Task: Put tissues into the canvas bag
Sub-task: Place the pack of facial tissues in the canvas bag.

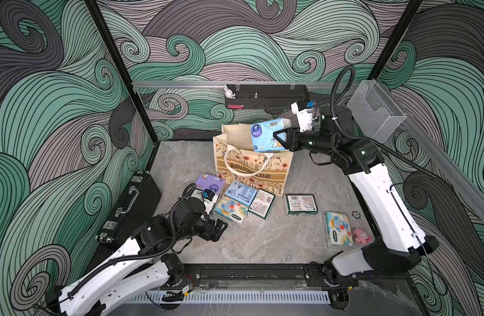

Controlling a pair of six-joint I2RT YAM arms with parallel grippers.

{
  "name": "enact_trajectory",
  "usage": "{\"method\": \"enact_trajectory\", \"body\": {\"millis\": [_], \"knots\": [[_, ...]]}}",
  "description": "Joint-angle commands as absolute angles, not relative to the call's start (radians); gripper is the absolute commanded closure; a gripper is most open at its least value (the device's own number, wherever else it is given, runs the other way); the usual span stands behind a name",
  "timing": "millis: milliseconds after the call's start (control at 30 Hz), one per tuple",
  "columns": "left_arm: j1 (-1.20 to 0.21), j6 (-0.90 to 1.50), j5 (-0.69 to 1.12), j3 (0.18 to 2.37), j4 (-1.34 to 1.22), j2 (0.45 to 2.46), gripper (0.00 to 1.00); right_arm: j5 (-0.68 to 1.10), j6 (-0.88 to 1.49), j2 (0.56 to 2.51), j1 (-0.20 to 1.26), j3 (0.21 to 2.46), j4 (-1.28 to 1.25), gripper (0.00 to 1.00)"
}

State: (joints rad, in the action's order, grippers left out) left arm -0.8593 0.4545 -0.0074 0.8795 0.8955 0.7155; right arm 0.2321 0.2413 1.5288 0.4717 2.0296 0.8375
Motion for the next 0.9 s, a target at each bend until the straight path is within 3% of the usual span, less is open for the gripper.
{"method": "enact_trajectory", "body": {"millis": [0, 100, 200, 867], "knots": [[-0.854, 0.44, 0.003, 0.881, 0.886, 0.71, 0.12, 0.14, 0.214, 1.625, 0.463, 2.145, 0.93, 0.58], [-0.854, 0.439, 0.003, 0.882, 0.887, 0.716, 0.12, 0.032, 0.212, 1.7, 0.462, 2.216, 0.987, 0.57], [-0.854, 0.439, 0.004, 0.884, 0.89, 0.722, 0.12, -0.046, 0.189, 1.737, 0.464, 2.233, 0.992, 0.63], [-0.854, 0.439, 0.011, 0.882, 0.888, 0.715, 0.12, -0.313, 0.0, 1.854, 0.528, 2.271, 1.152, 0.59]]}}
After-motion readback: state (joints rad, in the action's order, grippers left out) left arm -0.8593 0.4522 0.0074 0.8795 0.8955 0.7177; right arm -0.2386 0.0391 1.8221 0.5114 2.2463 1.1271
